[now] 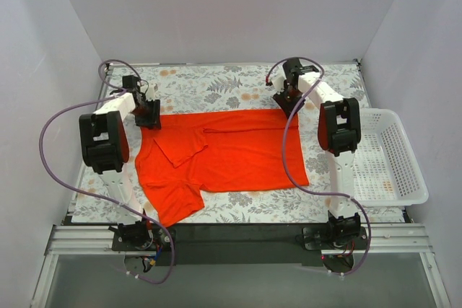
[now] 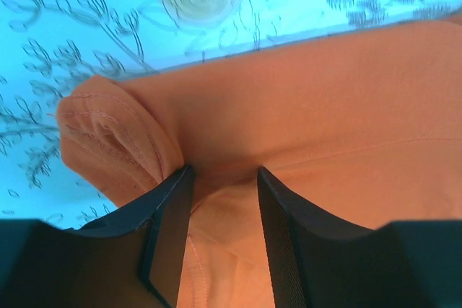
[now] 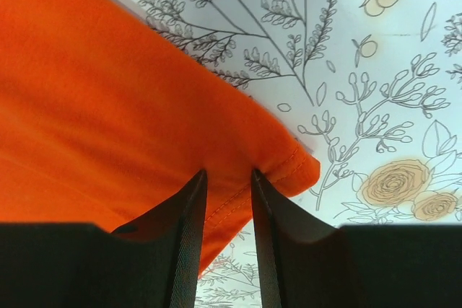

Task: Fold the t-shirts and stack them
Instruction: Fold the tshirt

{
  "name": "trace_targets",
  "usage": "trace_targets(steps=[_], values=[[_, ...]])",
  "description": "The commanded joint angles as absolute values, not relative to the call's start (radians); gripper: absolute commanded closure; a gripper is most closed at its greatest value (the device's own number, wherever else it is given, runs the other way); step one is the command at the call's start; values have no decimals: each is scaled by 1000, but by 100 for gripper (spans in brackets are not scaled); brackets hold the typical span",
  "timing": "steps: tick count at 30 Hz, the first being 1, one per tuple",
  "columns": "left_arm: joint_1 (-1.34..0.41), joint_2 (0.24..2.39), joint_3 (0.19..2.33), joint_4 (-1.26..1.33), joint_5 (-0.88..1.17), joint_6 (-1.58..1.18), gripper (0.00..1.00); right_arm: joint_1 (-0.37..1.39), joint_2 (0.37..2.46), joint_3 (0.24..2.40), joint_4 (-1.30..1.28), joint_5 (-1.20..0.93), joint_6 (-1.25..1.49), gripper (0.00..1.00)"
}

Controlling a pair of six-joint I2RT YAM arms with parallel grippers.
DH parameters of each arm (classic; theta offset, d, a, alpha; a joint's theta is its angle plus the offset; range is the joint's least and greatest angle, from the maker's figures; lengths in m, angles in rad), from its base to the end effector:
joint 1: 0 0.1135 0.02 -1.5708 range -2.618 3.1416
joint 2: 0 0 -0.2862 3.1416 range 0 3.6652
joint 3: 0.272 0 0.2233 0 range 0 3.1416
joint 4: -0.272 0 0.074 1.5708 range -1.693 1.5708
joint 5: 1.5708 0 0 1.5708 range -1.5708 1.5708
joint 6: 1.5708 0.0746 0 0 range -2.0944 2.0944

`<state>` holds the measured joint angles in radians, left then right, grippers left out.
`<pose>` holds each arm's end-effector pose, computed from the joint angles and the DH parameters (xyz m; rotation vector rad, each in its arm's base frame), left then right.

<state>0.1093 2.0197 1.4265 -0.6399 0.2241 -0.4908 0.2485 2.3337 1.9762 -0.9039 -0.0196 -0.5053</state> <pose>0.4041 0.0277 0.1624 -0.7833 2.7151 -0.4035 0.4702 0.1208 0.1598 -1.0463 2.6317 -0.0290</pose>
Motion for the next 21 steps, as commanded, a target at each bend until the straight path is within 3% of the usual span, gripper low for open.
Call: trace_targets(steps=[1,9,15,19,21], values=[[118,2124,1489,-646,166,-497,60,235,2407,2023,-894,66,-528,62],[120,2299,1755,-640,205,-512,61,235,2525,2195,-730,187,-545,62],[120,2402,2043,-719,371,-526,44,238,2520,2229,-523,177,-535,57],[120,2317,2109,-742,462,-496,32,251,2375,2189,-511,88,-529,52],[121,2229,2100,-761,526,-453,26,265,2301,2133,-517,22,-534,43]])
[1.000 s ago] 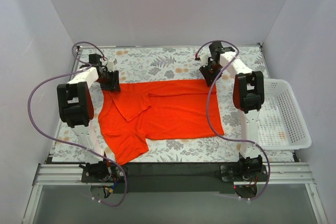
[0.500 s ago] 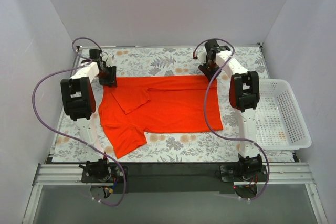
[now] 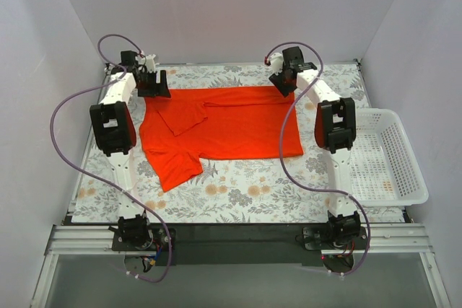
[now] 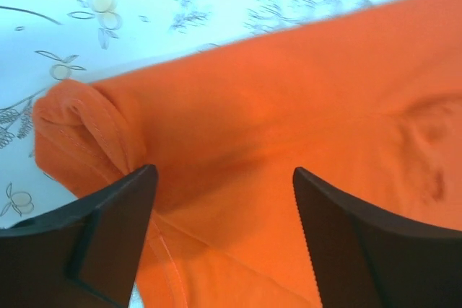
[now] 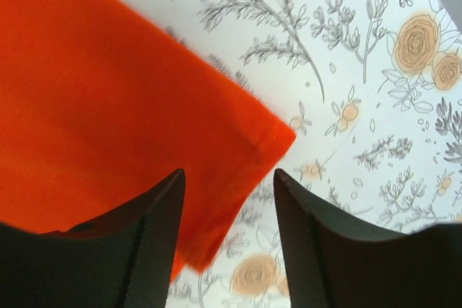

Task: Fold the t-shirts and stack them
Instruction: Fold the tshirt

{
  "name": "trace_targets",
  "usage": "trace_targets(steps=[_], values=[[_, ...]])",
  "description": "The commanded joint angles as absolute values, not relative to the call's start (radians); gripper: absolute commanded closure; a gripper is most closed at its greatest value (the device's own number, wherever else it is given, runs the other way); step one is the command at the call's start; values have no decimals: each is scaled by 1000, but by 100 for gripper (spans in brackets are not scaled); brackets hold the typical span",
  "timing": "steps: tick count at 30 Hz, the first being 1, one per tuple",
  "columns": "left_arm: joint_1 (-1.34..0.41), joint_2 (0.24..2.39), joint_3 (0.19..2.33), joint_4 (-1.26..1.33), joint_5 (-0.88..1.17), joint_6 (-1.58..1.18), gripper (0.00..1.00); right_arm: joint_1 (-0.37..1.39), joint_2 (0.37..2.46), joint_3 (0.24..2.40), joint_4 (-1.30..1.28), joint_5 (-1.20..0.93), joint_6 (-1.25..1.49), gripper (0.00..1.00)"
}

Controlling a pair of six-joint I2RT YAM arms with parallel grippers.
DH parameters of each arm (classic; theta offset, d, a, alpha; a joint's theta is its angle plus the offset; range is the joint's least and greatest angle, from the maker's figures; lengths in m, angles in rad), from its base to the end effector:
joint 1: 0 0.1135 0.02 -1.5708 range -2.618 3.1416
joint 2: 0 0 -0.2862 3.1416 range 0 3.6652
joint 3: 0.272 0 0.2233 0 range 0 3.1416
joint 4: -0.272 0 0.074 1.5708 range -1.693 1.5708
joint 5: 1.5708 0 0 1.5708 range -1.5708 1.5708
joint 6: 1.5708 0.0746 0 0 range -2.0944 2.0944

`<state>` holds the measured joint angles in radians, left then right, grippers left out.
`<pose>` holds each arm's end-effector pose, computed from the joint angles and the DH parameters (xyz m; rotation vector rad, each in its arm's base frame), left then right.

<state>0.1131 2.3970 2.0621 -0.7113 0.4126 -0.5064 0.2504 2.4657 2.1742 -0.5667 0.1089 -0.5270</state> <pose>0.5246 0.0295 0.1702 -0.6604 2.5480 -0.6773 0.5478 0.1317 0.1761 -0.8783 2.2750 -0.2567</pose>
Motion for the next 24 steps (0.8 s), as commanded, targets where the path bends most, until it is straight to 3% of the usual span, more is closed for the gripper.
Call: trace_targets(steps=[1,4,7,9,13,15,20,24], values=[[121,2200,2088,-778,558,-425,23,270,2222,2100,-522,8,-537,40],[121,2087,2019,-871,670,-283,16,281,2078,1982,-598,-138,-587,28],[121,2001,1919,-1020,745,-136,15,296,1970,1869,-722,-210,-656,16],[123,1962,1859,-1090,778,-88,15,299,1924,1774,-794,-239,-701,16],[124,1867,1677,-1149,834,-20,15,301,1806,1605,-951,-276,-775,22],[123,1824,1622,-1160,845,-6,16,308,1767,1525,-989,-287,-813,32],[123,1767,1481,-1161,864,49,19,331,1668,1293,-942,-218,-842,47],[123,1743,1439,-1163,873,49,20,331,1654,1224,-835,-158,-847,50]])
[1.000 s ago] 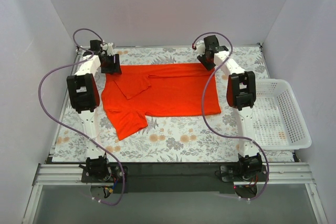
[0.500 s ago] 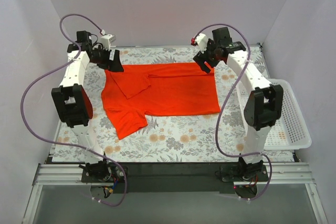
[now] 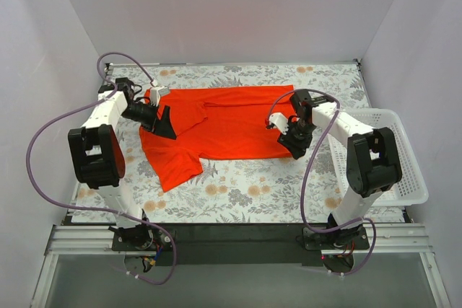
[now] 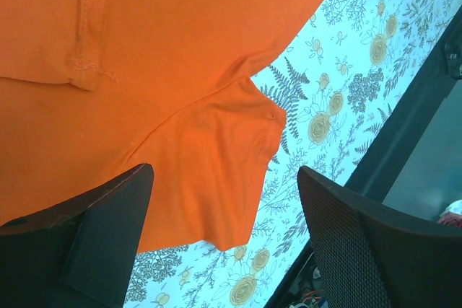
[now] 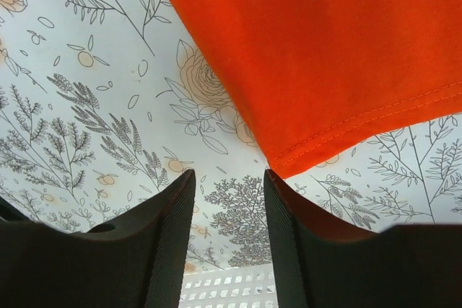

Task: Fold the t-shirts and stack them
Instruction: Fold the tshirt

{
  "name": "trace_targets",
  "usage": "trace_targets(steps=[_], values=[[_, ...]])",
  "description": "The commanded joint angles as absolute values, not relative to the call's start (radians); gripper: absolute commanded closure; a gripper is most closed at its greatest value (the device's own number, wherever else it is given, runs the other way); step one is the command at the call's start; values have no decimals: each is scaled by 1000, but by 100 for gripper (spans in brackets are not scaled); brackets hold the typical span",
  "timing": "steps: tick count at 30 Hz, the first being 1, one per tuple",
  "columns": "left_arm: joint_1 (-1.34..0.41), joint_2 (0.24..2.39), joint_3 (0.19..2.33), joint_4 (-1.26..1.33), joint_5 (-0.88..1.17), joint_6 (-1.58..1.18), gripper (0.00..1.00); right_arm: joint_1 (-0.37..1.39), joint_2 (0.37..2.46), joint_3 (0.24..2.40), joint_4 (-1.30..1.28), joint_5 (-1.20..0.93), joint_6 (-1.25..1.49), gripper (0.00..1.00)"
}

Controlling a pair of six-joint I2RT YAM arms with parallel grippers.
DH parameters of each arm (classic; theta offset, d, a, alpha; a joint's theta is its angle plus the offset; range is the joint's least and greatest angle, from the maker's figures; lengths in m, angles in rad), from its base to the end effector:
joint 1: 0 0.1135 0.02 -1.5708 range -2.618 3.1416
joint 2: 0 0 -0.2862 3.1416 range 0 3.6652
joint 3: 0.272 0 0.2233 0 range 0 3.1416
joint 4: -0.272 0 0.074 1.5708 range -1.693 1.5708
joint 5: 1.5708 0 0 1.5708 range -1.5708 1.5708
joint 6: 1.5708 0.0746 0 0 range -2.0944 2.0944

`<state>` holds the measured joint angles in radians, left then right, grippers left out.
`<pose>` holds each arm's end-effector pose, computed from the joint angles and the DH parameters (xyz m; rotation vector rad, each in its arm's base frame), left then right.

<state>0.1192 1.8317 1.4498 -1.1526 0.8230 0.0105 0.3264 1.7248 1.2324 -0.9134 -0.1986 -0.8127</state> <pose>0.3245 -0.0162 0.2409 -0.1301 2.8005 -1.2176 0.2851 0.1120 0.2024 -1.5980 2.4509 0.2247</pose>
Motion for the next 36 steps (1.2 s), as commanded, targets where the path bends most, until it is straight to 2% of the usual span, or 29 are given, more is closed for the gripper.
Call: trace_targets(steps=[1,12,22,25,28,29,36], values=[[123,1740,1434,-1163,874,48,20,331,1657,1218,-830,-156,-847,51],[123,1740,1417,-1152,842,52,21,341,1695,1131,-746,-143,-859,60],[123,1672,1315,-1123,720,133,21,344,1740,1078,-667,-114,-868,63],[124,1632,1252,-1120,674,233,24,345,1740,1046,-644,-92,-874,73],[124,1597,1178,-1100,614,365,28,345,1735,1032,-629,-71,-876,95],[124,1591,1161,-1089,589,389,29,347,1733,1032,-624,-68,-873,99],[118,1559,1106,-1057,494,538,38,345,1720,1045,-632,-75,-874,99]])
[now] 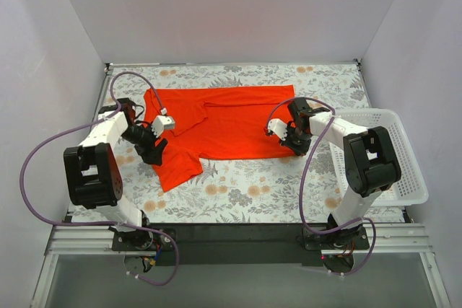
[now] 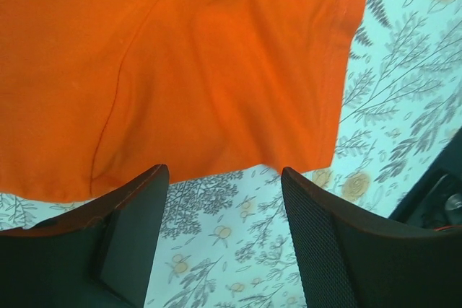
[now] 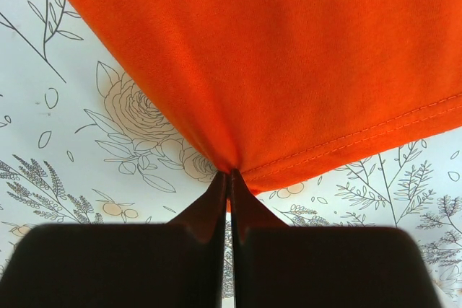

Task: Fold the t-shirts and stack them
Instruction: Fold the tshirt

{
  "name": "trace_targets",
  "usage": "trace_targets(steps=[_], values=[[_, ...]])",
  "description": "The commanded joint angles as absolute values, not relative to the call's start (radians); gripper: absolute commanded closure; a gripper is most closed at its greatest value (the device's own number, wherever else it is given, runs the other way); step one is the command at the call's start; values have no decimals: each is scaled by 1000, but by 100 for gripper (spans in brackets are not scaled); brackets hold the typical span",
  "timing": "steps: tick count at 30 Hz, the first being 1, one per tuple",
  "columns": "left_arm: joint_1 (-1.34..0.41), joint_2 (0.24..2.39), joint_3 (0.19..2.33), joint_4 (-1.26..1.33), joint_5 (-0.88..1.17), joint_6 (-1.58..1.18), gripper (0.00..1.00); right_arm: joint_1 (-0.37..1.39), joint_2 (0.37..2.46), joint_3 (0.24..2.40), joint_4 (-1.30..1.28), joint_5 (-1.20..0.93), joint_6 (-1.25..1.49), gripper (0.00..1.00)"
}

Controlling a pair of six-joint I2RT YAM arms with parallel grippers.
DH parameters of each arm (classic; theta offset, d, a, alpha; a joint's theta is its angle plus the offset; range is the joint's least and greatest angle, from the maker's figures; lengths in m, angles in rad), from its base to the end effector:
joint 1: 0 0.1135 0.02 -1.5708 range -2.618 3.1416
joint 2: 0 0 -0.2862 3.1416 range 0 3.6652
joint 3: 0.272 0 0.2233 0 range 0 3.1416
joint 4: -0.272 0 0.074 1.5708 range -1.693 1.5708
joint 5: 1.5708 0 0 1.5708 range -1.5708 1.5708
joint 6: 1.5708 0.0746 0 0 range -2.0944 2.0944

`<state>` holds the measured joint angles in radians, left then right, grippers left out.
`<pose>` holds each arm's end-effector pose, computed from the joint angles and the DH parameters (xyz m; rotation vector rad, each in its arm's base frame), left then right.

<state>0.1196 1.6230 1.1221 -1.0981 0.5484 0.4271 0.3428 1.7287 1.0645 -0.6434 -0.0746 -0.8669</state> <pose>0.2514 -0.0090 0.2110 0.4348 2.8810 -0.8002 0.2901 0.1094 0.1675 -1.6426 2.3513 0.0050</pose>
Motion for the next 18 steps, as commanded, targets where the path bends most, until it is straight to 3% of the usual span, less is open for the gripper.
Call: trace_targets(steps=[1,18], values=[[112,1557,1085,-1033,474,541,39,345,1723,1057,-635,-77,-876,99],[75,1643,927,-756,330,597,56,345,1747,1088,-670,-74,-862,99]])
